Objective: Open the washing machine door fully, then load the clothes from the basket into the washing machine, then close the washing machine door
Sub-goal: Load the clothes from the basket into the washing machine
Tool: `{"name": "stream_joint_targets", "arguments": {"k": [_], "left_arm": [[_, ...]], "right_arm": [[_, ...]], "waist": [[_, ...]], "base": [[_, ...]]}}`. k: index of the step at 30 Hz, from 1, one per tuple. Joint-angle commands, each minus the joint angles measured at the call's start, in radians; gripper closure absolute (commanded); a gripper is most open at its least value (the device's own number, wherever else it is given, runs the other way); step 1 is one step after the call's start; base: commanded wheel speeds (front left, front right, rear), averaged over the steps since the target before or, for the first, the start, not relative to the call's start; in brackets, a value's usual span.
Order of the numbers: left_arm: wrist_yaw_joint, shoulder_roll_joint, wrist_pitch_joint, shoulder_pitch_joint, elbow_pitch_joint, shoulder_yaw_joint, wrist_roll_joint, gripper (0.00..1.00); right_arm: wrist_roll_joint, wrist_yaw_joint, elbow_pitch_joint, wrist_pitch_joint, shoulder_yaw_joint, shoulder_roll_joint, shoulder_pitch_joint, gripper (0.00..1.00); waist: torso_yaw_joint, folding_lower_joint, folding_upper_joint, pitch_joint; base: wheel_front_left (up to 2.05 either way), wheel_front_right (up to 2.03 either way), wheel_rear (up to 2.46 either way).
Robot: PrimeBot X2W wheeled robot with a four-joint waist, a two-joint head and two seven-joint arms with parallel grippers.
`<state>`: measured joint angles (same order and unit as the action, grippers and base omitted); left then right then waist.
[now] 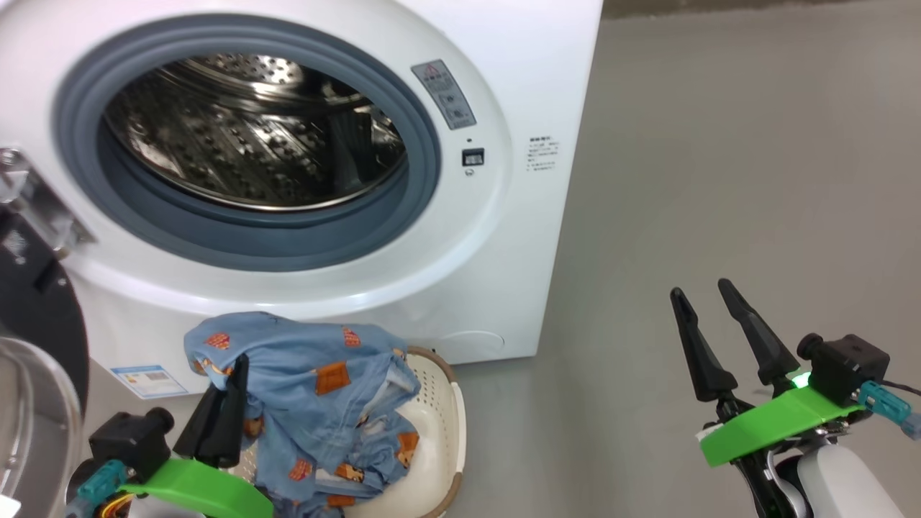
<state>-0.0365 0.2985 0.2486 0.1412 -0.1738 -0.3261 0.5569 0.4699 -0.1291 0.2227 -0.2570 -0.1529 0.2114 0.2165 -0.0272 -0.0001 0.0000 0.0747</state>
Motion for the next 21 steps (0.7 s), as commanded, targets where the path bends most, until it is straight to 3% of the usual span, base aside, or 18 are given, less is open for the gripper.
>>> {"name": "stream_joint_targets", "arguments": {"k": [1,11,21], "left_arm": [[-0.011,0.02,0.013,0.014,0.04,0.043,-0.015,1.0],[-0.054,0.015,0.013,-0.019,0.114,0.047,-0.025,1.0],[-0.046,0.006,0.013,-0.006,0.105,0.051,-0.017,1.0]], "right_arm": [[0.008,-0.002,-0.026,-0.005,-0.017,0.012,-0.013,0.0],[0.008,-0.002,-0.027,-0.005,-0.012,0.025,-0.036,0.0],[0.006,-0.002,-0.021,-0.005,-0.026,0.034,-0.041,0.0]], "waist": [[0.026,0.0001,0.0,-0.032],[0.036,0.0001,0.0,-0.053],[0.034,0.0001,0.0,-0.057]], "base": [[0.0,0.0,0.0],[0.0,0.0,0.0],[0.0,0.0,0.0]]}}
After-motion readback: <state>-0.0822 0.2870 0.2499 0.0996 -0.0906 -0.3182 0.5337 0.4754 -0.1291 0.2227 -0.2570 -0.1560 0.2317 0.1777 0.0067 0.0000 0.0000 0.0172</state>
